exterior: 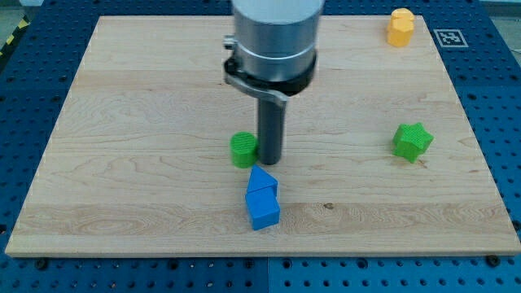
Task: Push the green circle to the bottom left
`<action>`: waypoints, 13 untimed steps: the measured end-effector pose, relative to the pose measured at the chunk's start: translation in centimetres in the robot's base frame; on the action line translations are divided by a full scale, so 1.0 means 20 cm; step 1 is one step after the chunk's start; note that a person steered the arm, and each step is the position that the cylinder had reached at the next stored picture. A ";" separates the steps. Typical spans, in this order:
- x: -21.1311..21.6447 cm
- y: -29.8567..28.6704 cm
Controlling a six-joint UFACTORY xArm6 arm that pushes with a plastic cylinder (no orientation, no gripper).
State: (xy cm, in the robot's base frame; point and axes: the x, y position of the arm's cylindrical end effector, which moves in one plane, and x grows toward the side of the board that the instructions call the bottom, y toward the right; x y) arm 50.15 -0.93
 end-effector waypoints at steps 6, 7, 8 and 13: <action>-0.21 -0.69; -0.29 -0.65; -0.29 -0.47; 0.12 -0.73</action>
State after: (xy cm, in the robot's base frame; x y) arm 52.60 -15.62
